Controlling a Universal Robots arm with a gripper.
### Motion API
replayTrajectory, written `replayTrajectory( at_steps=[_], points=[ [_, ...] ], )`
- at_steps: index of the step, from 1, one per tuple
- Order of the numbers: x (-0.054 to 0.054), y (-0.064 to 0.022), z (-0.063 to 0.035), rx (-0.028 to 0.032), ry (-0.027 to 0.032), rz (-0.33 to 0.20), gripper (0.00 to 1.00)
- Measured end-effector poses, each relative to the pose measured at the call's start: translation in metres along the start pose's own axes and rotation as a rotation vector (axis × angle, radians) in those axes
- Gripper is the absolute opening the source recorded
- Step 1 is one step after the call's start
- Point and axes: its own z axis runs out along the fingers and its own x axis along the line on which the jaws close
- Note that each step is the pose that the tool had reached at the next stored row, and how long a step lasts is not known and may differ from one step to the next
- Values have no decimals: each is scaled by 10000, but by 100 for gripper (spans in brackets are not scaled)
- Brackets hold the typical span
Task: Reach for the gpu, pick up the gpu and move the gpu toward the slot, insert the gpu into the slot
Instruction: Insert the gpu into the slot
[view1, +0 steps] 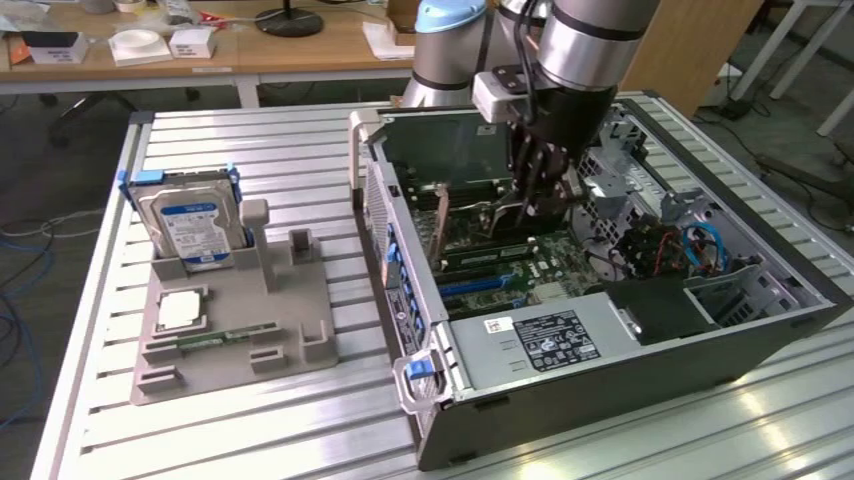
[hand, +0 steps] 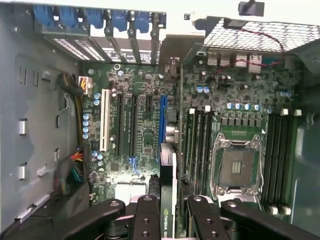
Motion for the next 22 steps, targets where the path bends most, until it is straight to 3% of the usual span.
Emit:
replayTrajectory(
  at_steps=[9,16,20,22],
  points=[
    [25,26,158,16,5,502,26],
    [129,44,178,18,2,509,26],
    [126,161,203,17,3,507,26],
    [127,172,224,17,4,508,26]
  ],
)
